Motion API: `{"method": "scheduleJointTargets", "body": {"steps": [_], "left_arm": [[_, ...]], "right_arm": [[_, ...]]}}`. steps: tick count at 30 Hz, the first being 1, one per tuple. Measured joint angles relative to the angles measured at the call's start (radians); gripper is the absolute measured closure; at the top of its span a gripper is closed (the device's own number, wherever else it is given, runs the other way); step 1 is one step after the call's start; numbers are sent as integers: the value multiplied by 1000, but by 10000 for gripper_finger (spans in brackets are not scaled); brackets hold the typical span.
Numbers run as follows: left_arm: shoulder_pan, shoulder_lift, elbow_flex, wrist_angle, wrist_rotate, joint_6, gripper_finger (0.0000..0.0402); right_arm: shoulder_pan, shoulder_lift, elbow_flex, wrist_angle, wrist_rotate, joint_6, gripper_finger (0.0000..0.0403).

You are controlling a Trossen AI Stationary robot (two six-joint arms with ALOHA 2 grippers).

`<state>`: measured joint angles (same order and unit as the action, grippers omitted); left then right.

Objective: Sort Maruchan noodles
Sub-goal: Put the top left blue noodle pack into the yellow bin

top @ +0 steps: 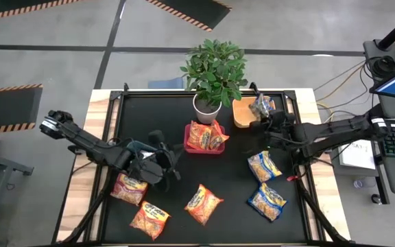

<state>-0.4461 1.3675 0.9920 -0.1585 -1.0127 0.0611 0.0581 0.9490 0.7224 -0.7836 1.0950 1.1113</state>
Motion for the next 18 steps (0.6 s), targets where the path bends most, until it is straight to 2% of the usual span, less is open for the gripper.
{"method": "scheduleJointTargets", "body": {"steps": [10,18], "left_arm": [[0,1,0,-48,-11,0,365],[0,1,0,-57,-11,0,365]], "right_arm": [[-210,155,-17,10,6,-5,344],[-242,311,-17,18,5,45,344]]}}
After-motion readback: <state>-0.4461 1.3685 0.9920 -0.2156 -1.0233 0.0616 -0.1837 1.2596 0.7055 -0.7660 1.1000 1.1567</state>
